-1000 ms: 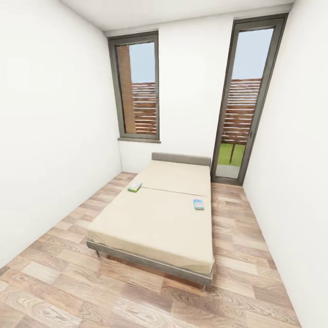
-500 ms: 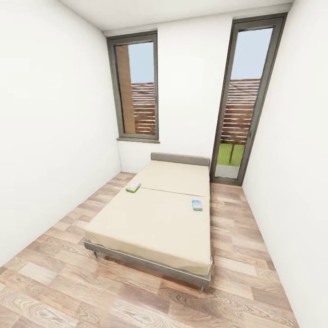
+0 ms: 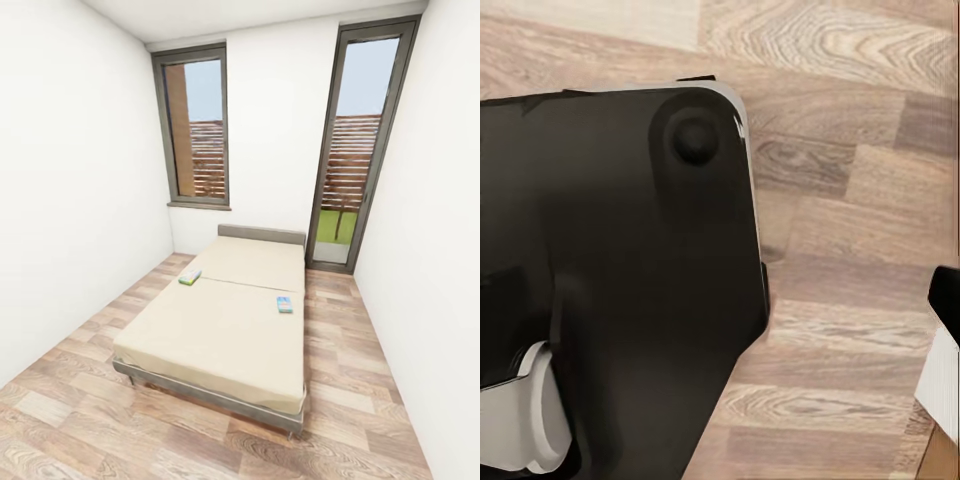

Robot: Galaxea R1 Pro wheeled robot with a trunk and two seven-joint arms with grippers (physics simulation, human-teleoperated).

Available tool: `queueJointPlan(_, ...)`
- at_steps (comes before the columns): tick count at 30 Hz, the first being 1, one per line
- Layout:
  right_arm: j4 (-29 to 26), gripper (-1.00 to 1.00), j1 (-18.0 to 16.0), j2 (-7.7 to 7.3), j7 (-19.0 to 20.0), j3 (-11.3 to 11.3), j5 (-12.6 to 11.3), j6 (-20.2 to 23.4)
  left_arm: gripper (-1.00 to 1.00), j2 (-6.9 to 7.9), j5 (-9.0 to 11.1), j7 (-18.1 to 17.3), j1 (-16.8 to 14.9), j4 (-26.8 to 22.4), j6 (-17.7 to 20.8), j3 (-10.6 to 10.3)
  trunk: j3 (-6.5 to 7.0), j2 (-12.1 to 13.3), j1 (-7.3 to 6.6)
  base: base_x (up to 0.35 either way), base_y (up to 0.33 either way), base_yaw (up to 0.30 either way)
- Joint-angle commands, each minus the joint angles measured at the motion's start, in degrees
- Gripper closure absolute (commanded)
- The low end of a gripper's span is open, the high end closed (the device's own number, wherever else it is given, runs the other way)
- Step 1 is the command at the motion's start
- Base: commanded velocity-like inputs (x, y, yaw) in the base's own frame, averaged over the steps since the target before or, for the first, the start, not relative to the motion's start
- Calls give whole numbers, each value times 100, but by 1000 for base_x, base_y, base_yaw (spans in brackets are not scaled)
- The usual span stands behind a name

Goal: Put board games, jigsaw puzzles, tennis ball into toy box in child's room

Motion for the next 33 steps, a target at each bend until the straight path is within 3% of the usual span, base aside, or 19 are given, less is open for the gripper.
queueJointPlan(1, 0, -100, -1, 2, 2, -43, -12, -24, -100, -3, -3, 14, 1, -5, -14, 17, -7, -8, 4, 84, -87, 0)
queueJointPlan(23, 0, -100, -1, -65, 2, -82, -38, -1, -100, -7, 10, 14, 1, -12, -12, 28, -7, -8, 4, 48, -62, 0)
queueJointPlan(27, 0, -100, -1, -160, 5, -175, -150, 1, -100, -8, 15, 14, 1, -16, -10, 29, -7, -8, 4, 76, -229, 0)
queueJointPlan(33, 0, -100, -1, -336, 35, -434, -566, 2, -100, -8, 17, 14, 1, -22, -8, 29, -7, -8, 4, 31, -119, 0)
